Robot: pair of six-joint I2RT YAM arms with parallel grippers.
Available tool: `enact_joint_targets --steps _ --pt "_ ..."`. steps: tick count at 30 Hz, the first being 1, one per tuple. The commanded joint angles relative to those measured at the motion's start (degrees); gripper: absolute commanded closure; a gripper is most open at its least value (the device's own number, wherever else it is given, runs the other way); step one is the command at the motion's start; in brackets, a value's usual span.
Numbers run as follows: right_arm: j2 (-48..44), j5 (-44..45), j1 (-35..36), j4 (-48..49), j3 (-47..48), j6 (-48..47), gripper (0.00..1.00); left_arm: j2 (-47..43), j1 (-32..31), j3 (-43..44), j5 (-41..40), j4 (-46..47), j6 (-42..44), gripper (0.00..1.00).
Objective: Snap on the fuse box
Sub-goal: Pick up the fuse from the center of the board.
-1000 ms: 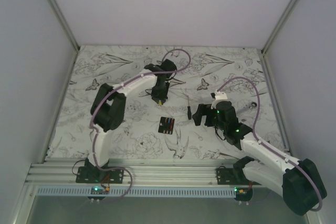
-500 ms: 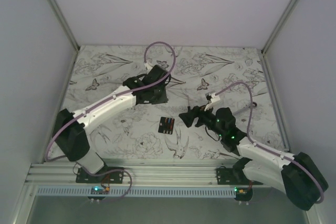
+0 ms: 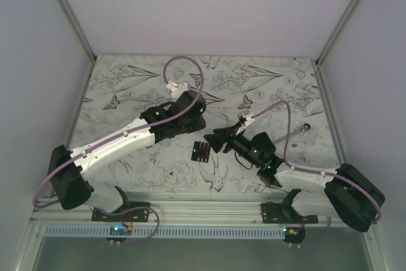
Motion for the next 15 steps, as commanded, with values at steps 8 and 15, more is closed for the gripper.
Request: enact_joint_targets --steps 8,15 --pt "5.16 2.56 1.43 11.02 4.39 -0.31 0.48 -2.02 -2.04 -1.51 -3.27 2.48 -2.91 0.85" --pt "6.76 2.42 1.45 12.24 4.75 -0.24 0.61 -2.82 -2.42 -2.2 -2.77 3.38 -3.17 0.85"
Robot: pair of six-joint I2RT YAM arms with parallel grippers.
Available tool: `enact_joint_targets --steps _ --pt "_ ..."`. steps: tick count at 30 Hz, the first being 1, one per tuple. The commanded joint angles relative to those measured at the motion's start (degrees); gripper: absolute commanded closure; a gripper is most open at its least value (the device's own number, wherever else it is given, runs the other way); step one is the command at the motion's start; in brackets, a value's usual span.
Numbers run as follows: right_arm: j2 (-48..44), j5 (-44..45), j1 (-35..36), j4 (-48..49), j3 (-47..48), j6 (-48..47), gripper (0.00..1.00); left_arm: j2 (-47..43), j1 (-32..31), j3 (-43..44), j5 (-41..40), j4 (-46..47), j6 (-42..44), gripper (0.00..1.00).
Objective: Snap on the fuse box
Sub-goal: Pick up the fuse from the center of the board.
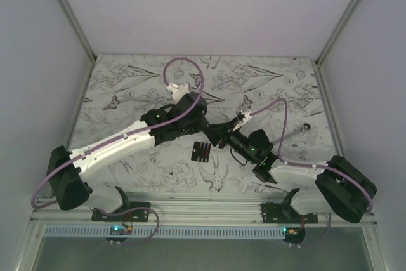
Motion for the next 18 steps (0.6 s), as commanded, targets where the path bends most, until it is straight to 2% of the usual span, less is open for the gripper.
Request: enact_joint_targets --steps 1,4,10,14,18 --pt "0.77 1.11 0.62 4.0 1.79 -0.34 0.63 -1.85 -0.5 -1.51 -1.07 1.12 -0.96 0.85" --pt "0.93 0.9 0.62 4.02 1.88 -0.61 0.73 -1.8 -0.51 -1.72 -0.68 1.46 -1.13 0.85" --pt "0.2 -0.39 0.62 2.59 2.04 -2.05 0.98 -2.35 -0.53 -1.88 0.23 1.71 -0.49 0.82" --pt "-1.51 -4.03 -0.31 -0.14 2.17 -3.57 1.0 -4.53 -0.35 -2.01 1.05 1.6 4.43 0.68" --pt "-4.93 -10.46 -3.2 -4.98 2.64 -5.86 1.0 -8.59 0.17 -1.95 3.19 1.62 16.95 0.57"
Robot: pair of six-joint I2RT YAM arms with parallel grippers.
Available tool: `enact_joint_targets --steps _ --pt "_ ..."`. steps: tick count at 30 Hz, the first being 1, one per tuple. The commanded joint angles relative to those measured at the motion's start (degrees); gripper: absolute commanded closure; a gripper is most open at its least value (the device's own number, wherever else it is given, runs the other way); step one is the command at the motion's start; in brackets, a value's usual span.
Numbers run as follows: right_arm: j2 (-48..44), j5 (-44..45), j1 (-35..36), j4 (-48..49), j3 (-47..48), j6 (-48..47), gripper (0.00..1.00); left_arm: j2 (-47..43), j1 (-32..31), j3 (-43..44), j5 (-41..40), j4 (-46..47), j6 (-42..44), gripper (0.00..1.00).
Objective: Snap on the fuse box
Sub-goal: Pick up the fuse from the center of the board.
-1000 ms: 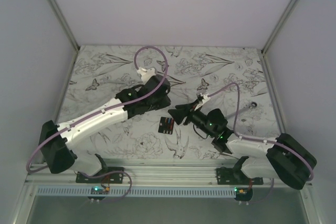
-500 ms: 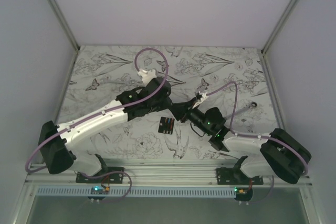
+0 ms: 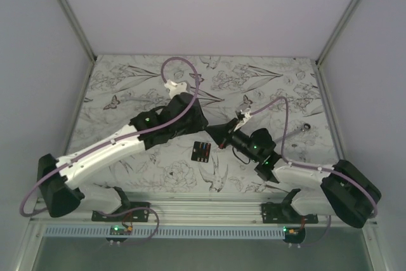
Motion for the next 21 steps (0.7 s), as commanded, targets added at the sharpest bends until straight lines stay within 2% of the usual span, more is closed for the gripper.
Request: enact_joint_targets --steps 1,5,8,14,21 --pt "-4.6 -9.15 -3.17 -5.36 2.94 -4.71 1.0 -6.47 0.5 -0.1 3.43 0.67 16.04 0.56" --pt "-8.18 -19.54 -6.04 -15.14 6.06 -9.16 1.0 -9.88 1.26 -0.18 12.93 0.88 31.67 0.55" --pt "-10.08 -27.12 -8.18 -22.75 8.85 -12.08 1.0 -11.6 1.71 -0.79 21.12 0.92 39.98 0.51" --pt "-12.1 -41.6 -9.86 -34.24 14.27 -17.63 1.0 -13.52 2.18 -1.72 30.58 0.97 48.32 0.51" --pt "-13.78 -47.1 -10.16 -40.08 17.17 -20.76 1.0 -15.09 2.35 -2.86 36.98 1.17 53.86 0.55"
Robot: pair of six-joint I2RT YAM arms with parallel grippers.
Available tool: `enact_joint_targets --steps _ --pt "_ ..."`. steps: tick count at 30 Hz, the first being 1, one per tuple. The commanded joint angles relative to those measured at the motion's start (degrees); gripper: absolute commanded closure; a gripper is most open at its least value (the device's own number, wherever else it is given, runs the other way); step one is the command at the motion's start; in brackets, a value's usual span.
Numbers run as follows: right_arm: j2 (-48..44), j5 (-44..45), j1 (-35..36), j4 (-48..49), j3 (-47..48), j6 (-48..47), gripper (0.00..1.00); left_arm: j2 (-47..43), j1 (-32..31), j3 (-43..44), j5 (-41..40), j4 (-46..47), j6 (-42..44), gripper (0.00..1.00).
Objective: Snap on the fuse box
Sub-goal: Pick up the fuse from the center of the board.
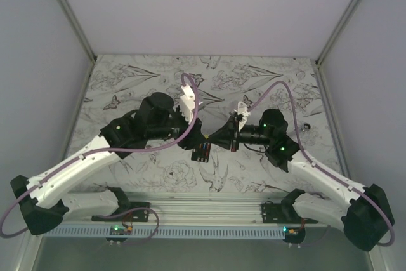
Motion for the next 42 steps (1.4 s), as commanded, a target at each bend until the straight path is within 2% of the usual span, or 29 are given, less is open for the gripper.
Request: enact_joint_targets --steps 1,19,23,28,33,34,38,39,42 --pt "-1.11 -6.81 -0.5 -5.58 2.82 -3.3 1.0 -2.01 0.54 -1.4 6.6 0.77 6.5 0.56" --pt "-1.99 -10.6 -0.6 -4.36 2.91 -2.54 1.0 1.08 0.59 -2.44 14.7 2.1 8.81 0.75" --pt "-2.17 -10.73 -0.57 -4.18 2.77 -2.65 1.0 1.43 0.63 -2.52 15.85 2.24 9.03 0.84" --pt "-1.79 -10.94 -0.6 -4.01 2.68 -2.74 1.0 1.39 0.59 -2.74 17.04 2.44 9.45 0.99" --pt "-1.06 -10.91 -0.6 -4.13 2.68 -2.9 1.0 0.7 0.61 -3.29 16.95 2.6 9.37 1.0" --pt "-1.04 -10.69 -0.57 -4.22 2.68 -2.87 0.98 0.55 0.6 -3.4 16.87 2.61 9.1 1.0" --pt "-1.76 -7.7 -0.62 -6.31 2.95 -3.21 0.82 0.09 0.59 -4.33 12.51 2.66 6.95 1.0" --pt "-2.17 -5.87 -0.64 -6.89 2.88 -3.21 0.8 -0.01 0.61 -4.63 10.74 2.67 6.03 1.0" --pt "-3.56 1.89 -1.11 -8.92 2.2 -2.64 0.64 -0.04 0.67 -5.6 3.98 2.57 1.99 1.0"
